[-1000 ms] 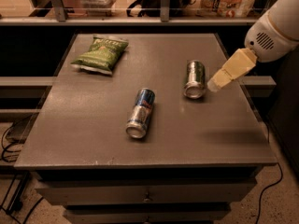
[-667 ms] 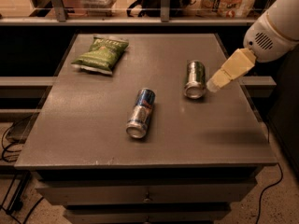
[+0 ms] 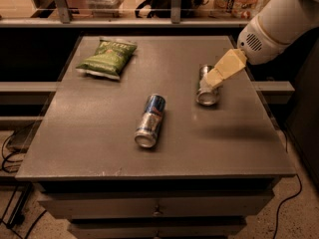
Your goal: Place green can upright
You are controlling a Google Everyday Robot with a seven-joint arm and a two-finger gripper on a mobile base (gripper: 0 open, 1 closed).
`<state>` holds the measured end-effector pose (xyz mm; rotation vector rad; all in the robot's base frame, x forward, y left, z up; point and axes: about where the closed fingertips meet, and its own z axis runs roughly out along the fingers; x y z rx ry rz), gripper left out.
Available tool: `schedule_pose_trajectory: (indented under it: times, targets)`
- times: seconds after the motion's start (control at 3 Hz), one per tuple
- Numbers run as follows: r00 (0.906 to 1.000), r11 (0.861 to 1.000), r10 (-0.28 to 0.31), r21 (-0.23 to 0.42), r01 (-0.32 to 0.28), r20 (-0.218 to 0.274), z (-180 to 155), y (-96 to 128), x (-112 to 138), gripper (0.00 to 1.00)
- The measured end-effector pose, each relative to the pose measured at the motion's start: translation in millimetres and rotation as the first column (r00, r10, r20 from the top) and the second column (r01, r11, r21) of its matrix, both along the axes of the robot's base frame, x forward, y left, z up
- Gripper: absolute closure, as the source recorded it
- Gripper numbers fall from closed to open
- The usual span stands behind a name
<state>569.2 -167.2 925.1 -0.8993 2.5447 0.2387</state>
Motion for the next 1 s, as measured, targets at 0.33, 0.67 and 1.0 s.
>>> schedule_pose_trajectory:
  times: [0.33,0.67,1.0]
  targets:
    - [0.9986,0.999,-0.044,0.024,0.045,-0.030,-12,15,22,0.00]
    - [0.9952,0.996,-0.077,0.033,0.079,-0.060,-24,28,44,0.00]
    - [0.9891,0.993,-0.114,0.031,0.117,-0.093,-39,35,66,0.00]
